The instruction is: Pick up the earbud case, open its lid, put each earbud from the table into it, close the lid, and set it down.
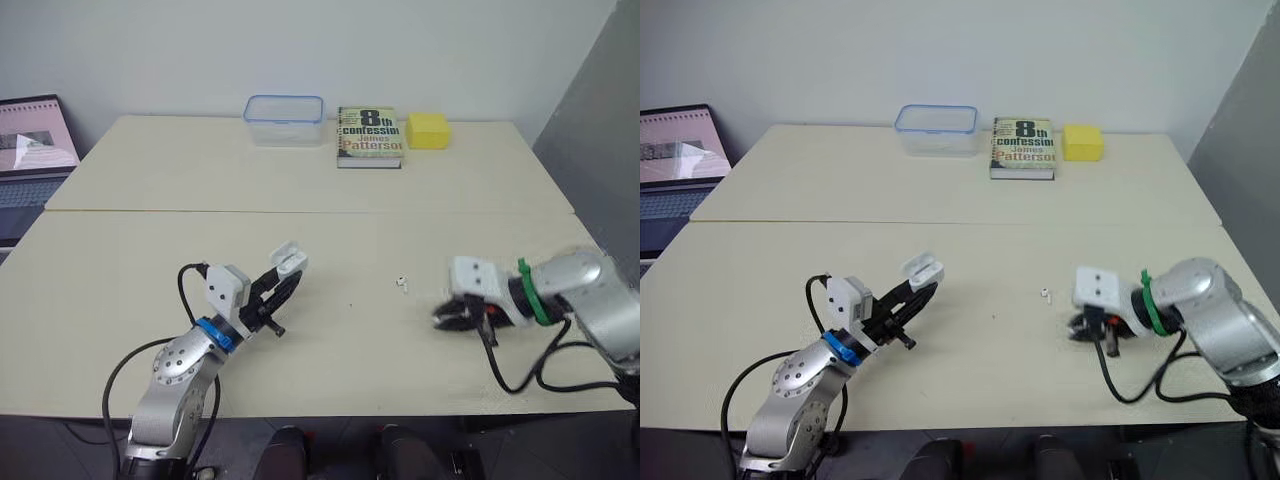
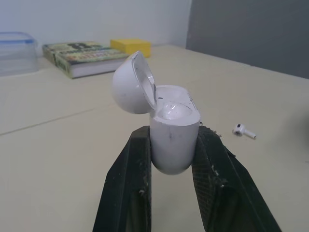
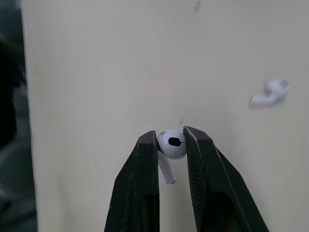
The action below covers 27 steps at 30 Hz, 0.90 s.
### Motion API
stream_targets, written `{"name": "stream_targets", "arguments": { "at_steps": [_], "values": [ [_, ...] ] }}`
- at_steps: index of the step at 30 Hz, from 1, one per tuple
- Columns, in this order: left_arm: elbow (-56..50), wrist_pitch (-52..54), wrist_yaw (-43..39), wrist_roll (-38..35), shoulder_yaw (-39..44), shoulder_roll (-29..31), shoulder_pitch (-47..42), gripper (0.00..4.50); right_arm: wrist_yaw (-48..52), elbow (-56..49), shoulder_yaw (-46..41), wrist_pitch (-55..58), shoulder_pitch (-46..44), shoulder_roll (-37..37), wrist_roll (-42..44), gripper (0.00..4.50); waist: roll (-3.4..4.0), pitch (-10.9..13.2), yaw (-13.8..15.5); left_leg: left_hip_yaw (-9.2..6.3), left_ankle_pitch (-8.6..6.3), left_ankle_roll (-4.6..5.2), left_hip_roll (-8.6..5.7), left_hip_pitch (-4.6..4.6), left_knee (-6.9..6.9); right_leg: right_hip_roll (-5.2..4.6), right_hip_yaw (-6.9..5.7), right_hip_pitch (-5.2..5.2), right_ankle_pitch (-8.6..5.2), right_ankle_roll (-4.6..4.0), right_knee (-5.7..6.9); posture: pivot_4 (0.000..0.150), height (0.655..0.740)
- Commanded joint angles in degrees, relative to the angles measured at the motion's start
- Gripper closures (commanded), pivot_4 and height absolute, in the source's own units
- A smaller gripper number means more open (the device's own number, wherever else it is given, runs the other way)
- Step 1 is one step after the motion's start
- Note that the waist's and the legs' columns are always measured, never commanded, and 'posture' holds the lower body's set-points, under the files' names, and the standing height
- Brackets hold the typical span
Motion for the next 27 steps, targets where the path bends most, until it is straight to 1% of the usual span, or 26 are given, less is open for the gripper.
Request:
{"name": "stream_targets", "arguments": {
  "at_steps": [1,3,5,10,12,18,27],
  "values": [
    [-0.5,-0.4,-1.6,-1.3,0.0,0.3,-2.6,3.73,-8.2,-3.3,-7.8,6.2,-3.7,10.5,9.4,4.10,0.00,0.0,0.0,-0.02,0.00,0.00,0.00,0.00,0.00,0.01,-0.01,0.00,0.00,0.00,0.01,0.150,0.7400],
    [0.2,-0.3,-1.9,-1.4,0.0,0.0,-3.7,3.73,-13.8,-3.2,-10.3,4.0,-4.4,18.6,12.2,4.10,0.00,0.0,0.0,-0.05,0.00,0.00,0.00,-0.03,-0.01,0.01,-0.04,-0.02,0.00,0.00,0.01,0.150,0.7400],
    [0.5,-0.5,-2.1,-1.4,-0.5,-0.5,-4.5,3.73,-19.4,-3.2,-10.7,1.8,-4.4,25.6,13.4,4.10,0.00,0.0,0.0,-0.06,0.00,0.00,-0.01,-0.08,-0.02,0.01,-0.04,-0.05,0.00,0.00,0.02,0.150,0.7400],
    [0.3,-0.4,-2.5,-1.0,-1.6,-1.3,-5.0,3.73,-30.8,-2.1,-8.7,0.8,-4.0,38.2,15.7,4.10,0.01,0.0,0.0,-0.06,0.00,0.00,-0.02,-0.06,0.00,-0.01,-0.01,-0.05,0.01,-0.01,0.09,0.150,0.7400],
    [0.2,-0.4,-2.5,-1.0,-1.9,-1.4,-5.2,3.73,-33.7,-1.3,-6.9,-1.0,-3.1,41.7,15.2,4.10,0.02,0.0,-0.1,-0.06,0.00,0.00,0.00,-0.02,0.00,0.01,-0.01,-0.06,0.01,-0.01,0.12,0.150,0.7400],
    [0.0,-0.6,-2.1,-1.2,-2.0,-1.5,-5.2,3.73,-37.9,1.8,-1.4,-9.0,-1.0,44.2,11.5,4.10,0.03,0.0,-0.1,-0.05,0.00,0.00,0.00,-0.03,-0.02,0.01,0.00,-0.06,0.01,-0.02,0.09,0.150,0.7400],
    [1.1,-2.0,-2.5,-0.9,-2.1,-2.2,-4.9,3.73,-39.1,6.2,4.1,-17.1,1.1,43.5,7.9,4.10,0.03,0.0,-0.2,-0.06,0.00,0.01,0.01,-0.03,-0.02,0.02,0.00,-0.07,0.01,-0.01,0.10,0.150,0.7400]
  ]
}}
